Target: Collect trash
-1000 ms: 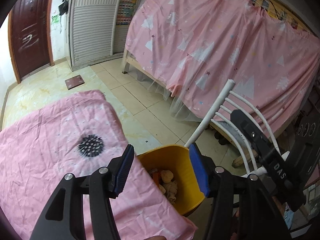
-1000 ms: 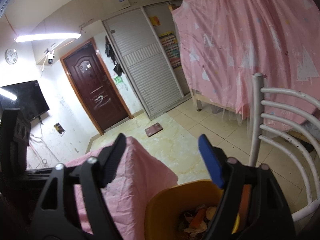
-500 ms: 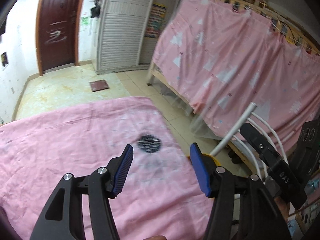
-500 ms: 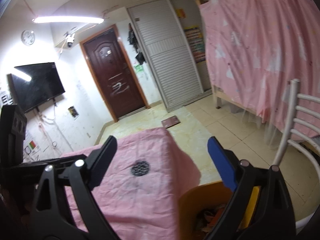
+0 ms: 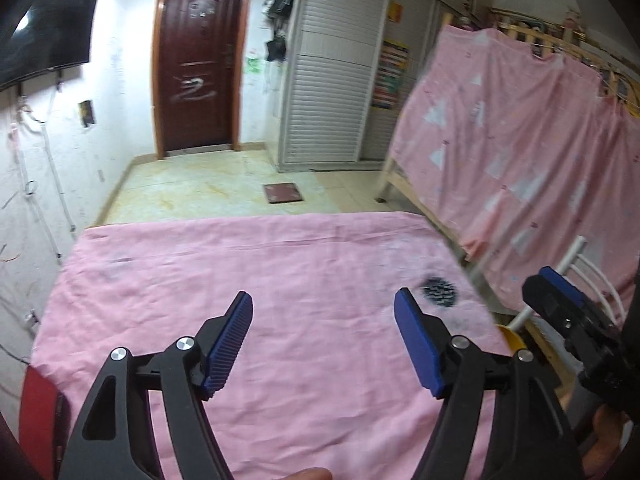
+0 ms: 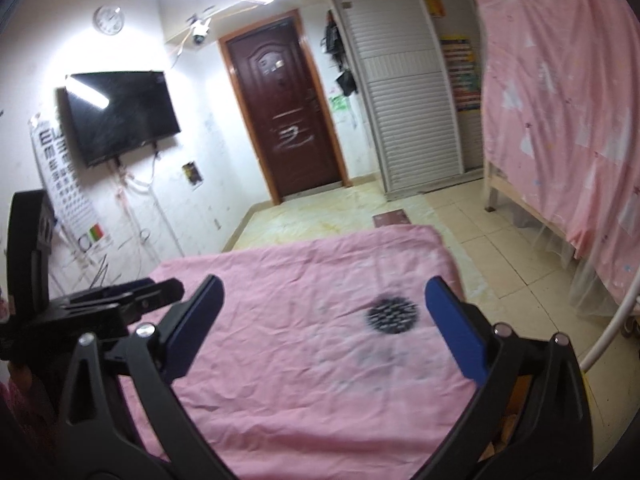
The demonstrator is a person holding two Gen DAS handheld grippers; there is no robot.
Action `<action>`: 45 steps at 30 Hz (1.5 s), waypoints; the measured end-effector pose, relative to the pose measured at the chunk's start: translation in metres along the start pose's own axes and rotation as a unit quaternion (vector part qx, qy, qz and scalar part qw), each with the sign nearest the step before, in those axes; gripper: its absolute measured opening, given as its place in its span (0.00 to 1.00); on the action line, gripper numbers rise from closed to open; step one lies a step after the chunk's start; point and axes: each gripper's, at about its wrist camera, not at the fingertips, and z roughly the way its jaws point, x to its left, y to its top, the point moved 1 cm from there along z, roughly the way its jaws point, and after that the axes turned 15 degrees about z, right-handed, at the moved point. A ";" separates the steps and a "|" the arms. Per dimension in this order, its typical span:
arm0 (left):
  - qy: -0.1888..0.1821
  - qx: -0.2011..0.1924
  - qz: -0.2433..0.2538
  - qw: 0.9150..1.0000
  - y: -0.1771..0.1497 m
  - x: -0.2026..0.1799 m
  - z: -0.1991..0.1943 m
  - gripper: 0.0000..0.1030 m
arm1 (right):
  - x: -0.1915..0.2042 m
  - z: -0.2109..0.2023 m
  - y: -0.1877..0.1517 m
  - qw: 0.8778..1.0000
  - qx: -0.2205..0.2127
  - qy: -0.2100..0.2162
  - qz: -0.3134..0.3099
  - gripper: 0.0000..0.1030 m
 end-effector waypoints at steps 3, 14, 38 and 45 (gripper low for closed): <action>0.020 0.003 -0.009 1.000 -0.012 0.020 -0.003 0.65 | 0.015 0.008 -0.009 1.000 0.011 0.005 -0.014 0.94; 0.087 -0.003 -0.032 0.996 -0.049 0.071 -0.014 0.81 | 0.055 0.031 -0.041 0.997 0.040 0.028 -0.054 0.94; 0.139 0.013 -0.034 0.990 -0.081 0.099 0.004 0.86 | 0.065 0.065 -0.071 0.994 0.067 0.020 -0.083 0.94; 0.134 0.015 -0.034 0.990 -0.081 0.098 0.006 0.86 | 0.065 0.067 -0.072 0.994 0.070 0.019 -0.081 0.94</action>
